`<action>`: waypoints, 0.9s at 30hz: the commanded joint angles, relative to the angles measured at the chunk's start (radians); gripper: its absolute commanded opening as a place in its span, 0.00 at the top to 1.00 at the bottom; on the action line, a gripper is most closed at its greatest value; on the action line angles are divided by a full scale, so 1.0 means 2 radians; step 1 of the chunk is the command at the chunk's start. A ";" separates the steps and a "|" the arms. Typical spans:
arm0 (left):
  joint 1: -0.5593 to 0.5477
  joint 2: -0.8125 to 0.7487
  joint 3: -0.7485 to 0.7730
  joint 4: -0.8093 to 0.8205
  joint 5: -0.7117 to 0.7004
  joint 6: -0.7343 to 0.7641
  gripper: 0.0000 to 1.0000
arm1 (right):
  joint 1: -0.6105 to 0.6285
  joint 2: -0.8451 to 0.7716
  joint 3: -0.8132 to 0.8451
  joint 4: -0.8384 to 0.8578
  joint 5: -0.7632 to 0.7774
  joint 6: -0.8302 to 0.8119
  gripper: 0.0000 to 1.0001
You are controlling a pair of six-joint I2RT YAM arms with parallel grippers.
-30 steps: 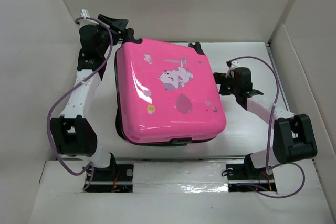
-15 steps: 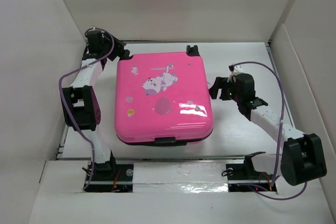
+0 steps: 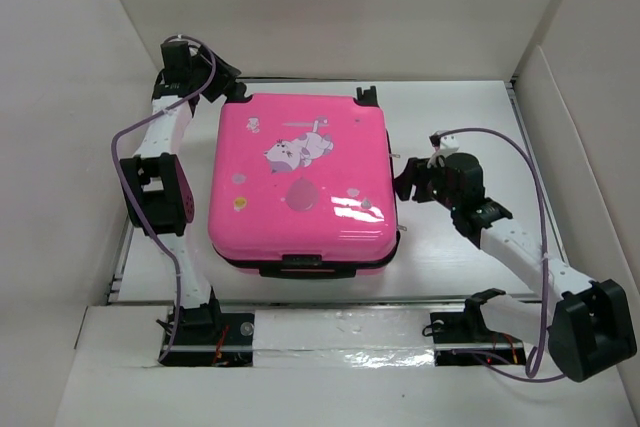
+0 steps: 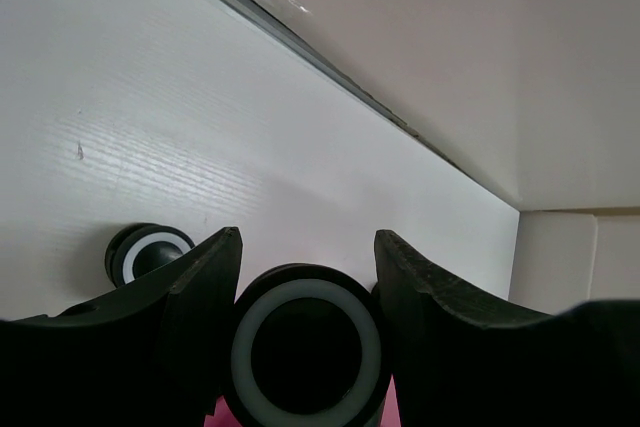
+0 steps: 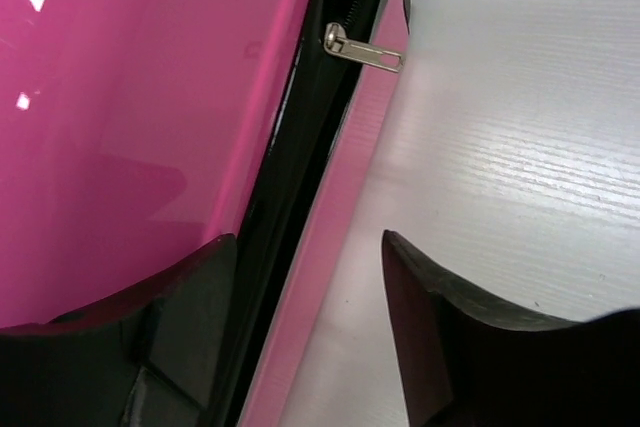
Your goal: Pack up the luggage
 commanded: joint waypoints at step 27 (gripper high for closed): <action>0.013 -0.246 -0.096 0.088 -0.124 0.023 0.59 | 0.189 -0.201 0.042 -0.068 -0.068 -0.031 1.00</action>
